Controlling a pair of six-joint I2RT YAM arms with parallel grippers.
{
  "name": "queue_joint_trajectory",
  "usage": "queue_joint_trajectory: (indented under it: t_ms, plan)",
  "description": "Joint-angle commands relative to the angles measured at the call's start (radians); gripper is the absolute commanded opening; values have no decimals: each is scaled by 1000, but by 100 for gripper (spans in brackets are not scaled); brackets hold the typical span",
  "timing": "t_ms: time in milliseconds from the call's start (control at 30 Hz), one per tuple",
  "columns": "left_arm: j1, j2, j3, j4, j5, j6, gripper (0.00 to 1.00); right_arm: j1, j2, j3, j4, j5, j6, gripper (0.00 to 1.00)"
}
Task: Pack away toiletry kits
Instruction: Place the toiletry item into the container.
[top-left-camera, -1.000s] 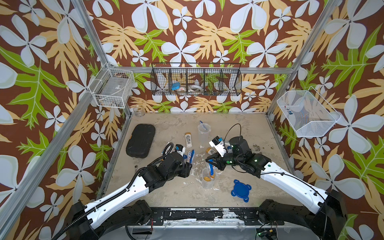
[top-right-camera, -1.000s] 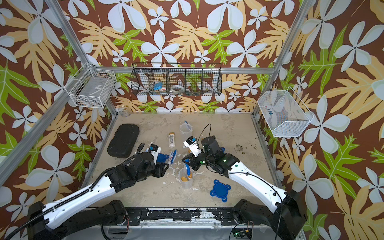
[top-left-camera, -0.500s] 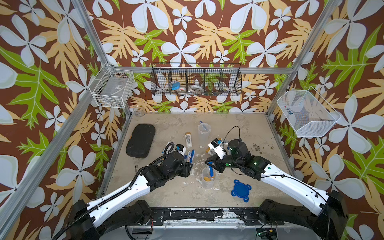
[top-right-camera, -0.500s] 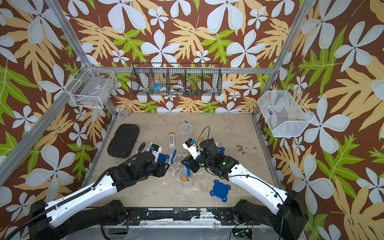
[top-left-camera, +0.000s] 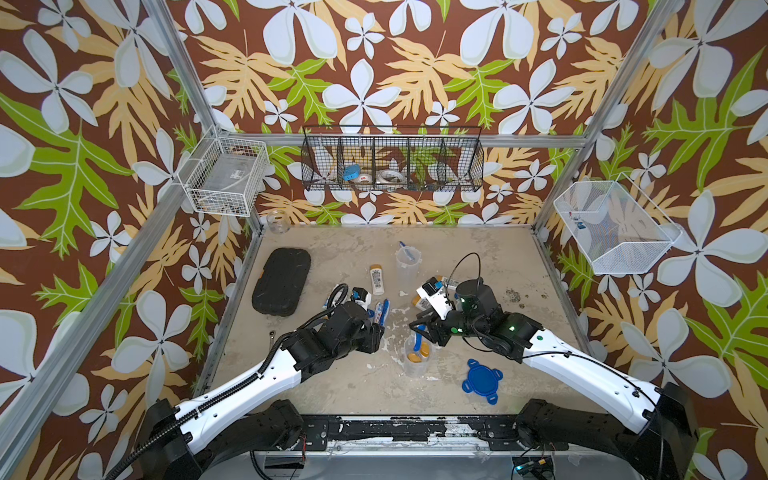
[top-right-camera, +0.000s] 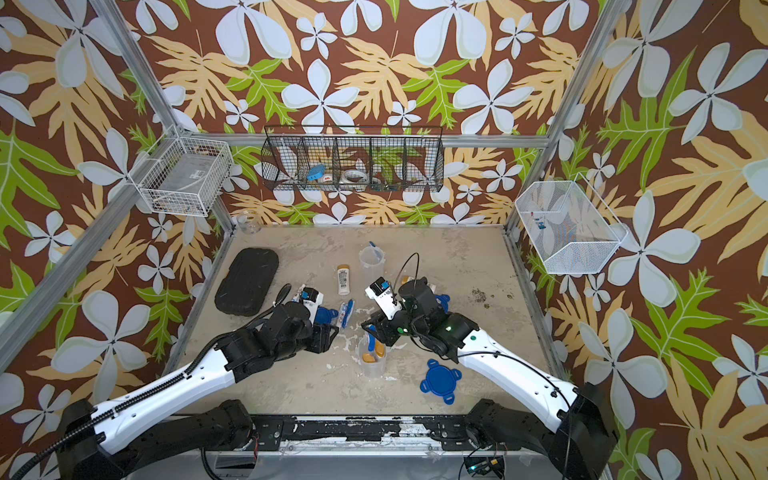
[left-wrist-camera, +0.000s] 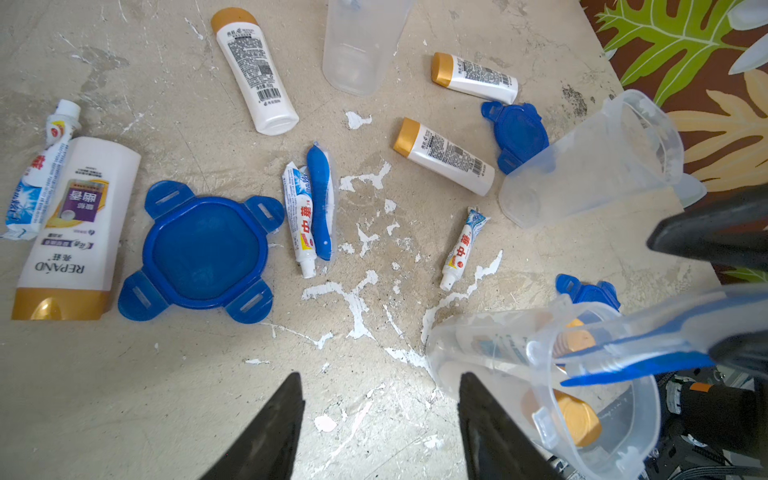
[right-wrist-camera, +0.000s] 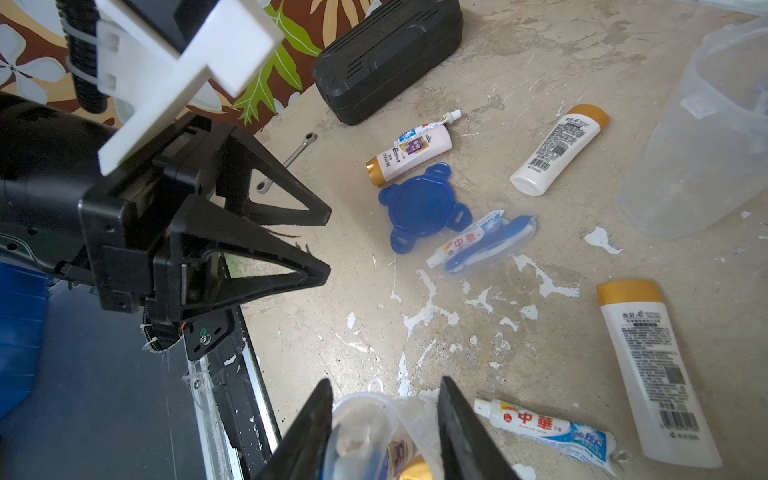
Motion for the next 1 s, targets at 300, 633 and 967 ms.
queue_joint_trajectory:
  t_ms: [300, 633, 967]
  plan:
    - [15, 4, -2, 18, 12, 13, 61, 18, 0, -2, -58, 27, -58, 57]
    - [20, 10, -3, 20, 16, 20, 61, 20, -2, -3, -96, 58, -79, 71]
    - [24, 16, 12, 25, 18, 30, 61, 27, 42, -34, -120, 90, -108, 80]
